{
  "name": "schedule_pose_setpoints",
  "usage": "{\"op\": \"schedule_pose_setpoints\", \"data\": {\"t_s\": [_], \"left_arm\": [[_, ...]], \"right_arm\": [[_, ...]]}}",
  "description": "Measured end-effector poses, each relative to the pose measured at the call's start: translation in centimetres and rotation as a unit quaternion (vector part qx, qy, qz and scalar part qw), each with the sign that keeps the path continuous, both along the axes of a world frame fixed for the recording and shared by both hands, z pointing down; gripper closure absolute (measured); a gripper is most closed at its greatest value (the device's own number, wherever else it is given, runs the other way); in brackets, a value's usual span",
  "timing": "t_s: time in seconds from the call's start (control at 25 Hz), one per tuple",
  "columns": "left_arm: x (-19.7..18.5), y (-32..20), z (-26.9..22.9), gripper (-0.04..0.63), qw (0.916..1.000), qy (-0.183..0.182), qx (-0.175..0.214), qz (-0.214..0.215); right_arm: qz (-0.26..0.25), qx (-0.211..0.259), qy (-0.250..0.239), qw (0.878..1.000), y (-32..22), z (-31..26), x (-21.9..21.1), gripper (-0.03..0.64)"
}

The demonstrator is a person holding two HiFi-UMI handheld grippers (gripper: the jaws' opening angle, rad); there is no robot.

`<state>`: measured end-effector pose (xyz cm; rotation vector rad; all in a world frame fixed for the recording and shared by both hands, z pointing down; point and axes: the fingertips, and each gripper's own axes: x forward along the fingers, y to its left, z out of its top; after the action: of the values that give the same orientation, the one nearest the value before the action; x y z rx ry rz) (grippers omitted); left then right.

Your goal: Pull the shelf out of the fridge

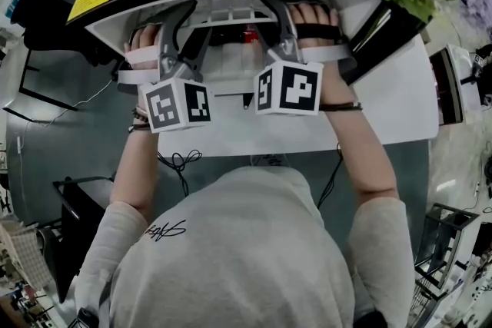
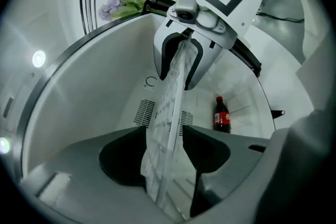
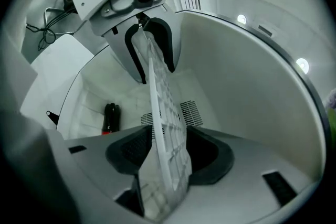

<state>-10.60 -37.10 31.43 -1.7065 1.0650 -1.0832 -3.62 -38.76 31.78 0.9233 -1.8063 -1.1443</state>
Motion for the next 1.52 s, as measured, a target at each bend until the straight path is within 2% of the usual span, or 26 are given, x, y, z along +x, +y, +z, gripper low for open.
{"op": "schedule_pose_setpoints", "data": {"t_s": [0.12, 0.56, 0.8, 0.88, 0.92, 0.96, 1.0, 1.08, 1.24, 1.52], "left_arm": [[0.3, -0.3, -0.2, 0.394, 0.9996, -0.026, 0.006, 0.002], [0.3, -2.3, 0.9, 0.394, 0.9975, -0.071, 0.002, -0.002], [0.3, -3.2, 1.1, 0.396, 0.9973, -0.073, 0.003, -0.008], [0.3, -3.3, 1.1, 0.410, 0.9972, -0.074, 0.007, -0.011], [0.3, -3.4, 1.0, 0.444, 0.9970, -0.076, 0.012, -0.012], [0.2, -3.4, 0.8, 0.505, 0.9968, -0.077, 0.018, -0.012], [0.2, -3.4, 0.7, 0.551, 0.9968, -0.076, 0.021, -0.012], [0.3, -3.6, 0.6, 0.552, 0.9967, -0.076, 0.025, -0.012], [0.2, -3.6, 0.6, 0.558, 0.9961, -0.081, 0.032, -0.011], [0.4, -3.6, 0.7, 0.558, 0.9974, -0.069, 0.015, -0.012]], "right_arm": [[0.001, -0.005, 0.010, 1.000, -0.1, 0.2, -0.5, 0.433], [0.000, 0.006, 0.044, 0.999, -1.6, 0.6, -1.6, 0.433], [0.007, 0.018, 0.053, 0.998, -2.6, 0.6, -1.5, 0.436], [0.016, 0.022, 0.065, 0.997, -2.8, 0.8, -1.5, 0.437], [0.021, 0.023, 0.070, 0.997, -2.9, 1.0, -1.5, 0.449], [0.025, 0.028, 0.070, 0.997, -3.0, 0.9, -1.5, 0.474], [0.028, 0.035, 0.065, 0.997, -3.2, 0.6, -1.5, 0.518], [0.033, 0.047, 0.055, 0.997, -3.4, 0.2, -1.4, 0.565], [0.035, 0.058, 0.060, 0.996, -3.5, 0.2, -1.4, 0.572], [0.035, 0.034, 0.049, 0.998, -3.5, 0.4, -1.3, 0.571]]}}
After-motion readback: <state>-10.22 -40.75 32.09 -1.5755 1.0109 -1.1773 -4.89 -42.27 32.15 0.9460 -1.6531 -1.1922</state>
